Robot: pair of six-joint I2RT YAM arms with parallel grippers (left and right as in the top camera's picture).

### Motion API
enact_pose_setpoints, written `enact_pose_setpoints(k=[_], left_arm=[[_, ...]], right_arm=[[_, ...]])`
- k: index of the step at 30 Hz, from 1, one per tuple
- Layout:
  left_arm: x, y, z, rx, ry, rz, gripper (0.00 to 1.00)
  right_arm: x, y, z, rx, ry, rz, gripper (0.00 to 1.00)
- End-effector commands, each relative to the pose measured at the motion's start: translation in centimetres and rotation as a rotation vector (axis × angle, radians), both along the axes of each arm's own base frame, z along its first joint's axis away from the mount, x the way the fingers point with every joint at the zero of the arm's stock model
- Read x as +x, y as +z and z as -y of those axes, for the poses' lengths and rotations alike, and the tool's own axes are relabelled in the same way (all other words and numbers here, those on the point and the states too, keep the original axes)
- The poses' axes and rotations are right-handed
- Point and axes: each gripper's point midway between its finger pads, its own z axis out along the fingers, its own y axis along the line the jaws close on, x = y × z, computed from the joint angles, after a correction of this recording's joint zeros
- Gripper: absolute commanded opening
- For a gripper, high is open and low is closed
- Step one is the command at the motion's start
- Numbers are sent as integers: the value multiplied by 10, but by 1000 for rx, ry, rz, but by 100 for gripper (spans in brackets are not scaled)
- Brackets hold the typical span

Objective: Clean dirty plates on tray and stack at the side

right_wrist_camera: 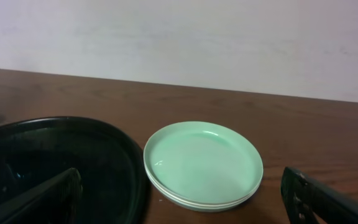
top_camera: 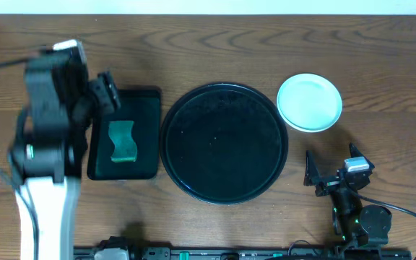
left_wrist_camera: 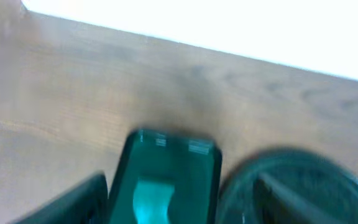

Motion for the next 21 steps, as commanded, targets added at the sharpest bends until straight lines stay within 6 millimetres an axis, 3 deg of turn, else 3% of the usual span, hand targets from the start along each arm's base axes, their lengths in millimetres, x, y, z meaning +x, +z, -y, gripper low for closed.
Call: enact_pose_setpoints(k=[1,8,13,21], left_arm=[[-19,-12,8,97,-111,83,75],[-39,-41,9,159,-107,387,75],[-64,-87,10,163,-103,421,75],[-84,-117,6,189,-78,472,75]], right_arm=[[0,0,1,-10,0,5,99],[0,0,1,-10,0,5,99],[0,0,1,-10,0,5,99],[0,0,1,-10,0,5,99]])
